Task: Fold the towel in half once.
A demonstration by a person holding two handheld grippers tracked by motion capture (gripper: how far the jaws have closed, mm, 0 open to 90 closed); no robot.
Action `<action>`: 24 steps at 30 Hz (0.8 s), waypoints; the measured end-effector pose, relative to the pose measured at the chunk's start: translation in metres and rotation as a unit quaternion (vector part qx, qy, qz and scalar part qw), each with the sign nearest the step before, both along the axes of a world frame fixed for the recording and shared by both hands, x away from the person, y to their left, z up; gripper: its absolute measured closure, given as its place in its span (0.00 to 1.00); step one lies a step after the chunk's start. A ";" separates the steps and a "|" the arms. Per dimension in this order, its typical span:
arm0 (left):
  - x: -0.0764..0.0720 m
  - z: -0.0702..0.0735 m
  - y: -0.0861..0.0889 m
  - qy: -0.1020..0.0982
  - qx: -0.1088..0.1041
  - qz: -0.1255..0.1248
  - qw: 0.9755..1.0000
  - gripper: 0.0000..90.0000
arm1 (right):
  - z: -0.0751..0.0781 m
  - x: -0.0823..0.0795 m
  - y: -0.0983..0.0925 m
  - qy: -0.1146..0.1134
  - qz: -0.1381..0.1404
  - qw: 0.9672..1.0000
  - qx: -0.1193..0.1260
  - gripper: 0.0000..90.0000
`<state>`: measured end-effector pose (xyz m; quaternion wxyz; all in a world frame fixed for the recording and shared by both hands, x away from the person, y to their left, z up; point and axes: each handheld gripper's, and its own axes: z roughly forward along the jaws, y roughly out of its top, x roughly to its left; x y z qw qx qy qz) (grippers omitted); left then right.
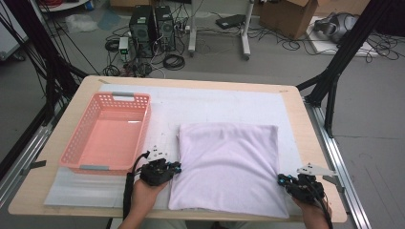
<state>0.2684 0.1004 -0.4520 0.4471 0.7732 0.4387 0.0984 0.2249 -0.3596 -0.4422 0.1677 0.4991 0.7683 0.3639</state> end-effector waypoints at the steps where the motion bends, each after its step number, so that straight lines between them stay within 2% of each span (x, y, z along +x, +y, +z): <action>1: -0.003 0.001 0.001 0.006 -0.006 -0.004 1.000 0.93 | 0.001 -0.003 -0.001 0.003 0.000 1.000 0.003 0.95; 4: -0.003 0.004 0.003 0.007 -0.022 -0.007 1.000 0.90 | 0.001 -0.005 -0.004 0.004 0.002 1.000 0.010 0.89; 5: -0.001 0.006 0.003 0.006 -0.026 -0.003 1.000 0.81 | 0.001 -0.004 -0.004 0.001 -0.001 1.000 0.013 0.81; 6: 0.003 0.009 0.004 0.006 -0.032 0.004 0.999 0.71 | 0.002 -0.003 -0.005 -0.002 -0.005 1.000 0.016 0.77; 9: 0.017 0.019 0.005 0.000 -0.048 0.017 0.999 0.59 | 0.005 -0.001 -0.007 -0.015 -0.014 0.999 0.030 0.72; 14: 0.057 0.038 -0.001 -0.011 -0.052 0.038 0.998 0.55 | 0.008 0.003 -0.005 -0.027 -0.010 0.999 0.027 0.71; 16: 0.075 0.041 -0.006 -0.005 -0.060 0.038 0.997 0.55 | 0.007 0.005 -0.004 -0.027 -0.008 0.999 0.026 0.72; 19: 0.100 0.041 -0.009 -0.004 -0.061 0.059 0.996 0.54 | 0.007 0.007 -0.001 -0.028 -0.001 0.999 0.023 0.72; 21: 0.118 0.041 -0.009 0.005 -0.048 0.071 0.996 0.53 | 0.007 0.007 0.001 -0.029 0.003 0.999 0.021 0.72; 23: 0.132 0.037 -0.011 0.004 -0.037 0.080 0.996 0.53 | 0.007 0.007 0.002 -0.032 0.008 0.999 0.017 0.72; 24: 0.138 0.033 -0.011 0.011 -0.031 0.081 0.996 0.52 | 0.008 0.007 0.002 -0.033 0.008 0.999 0.016 0.72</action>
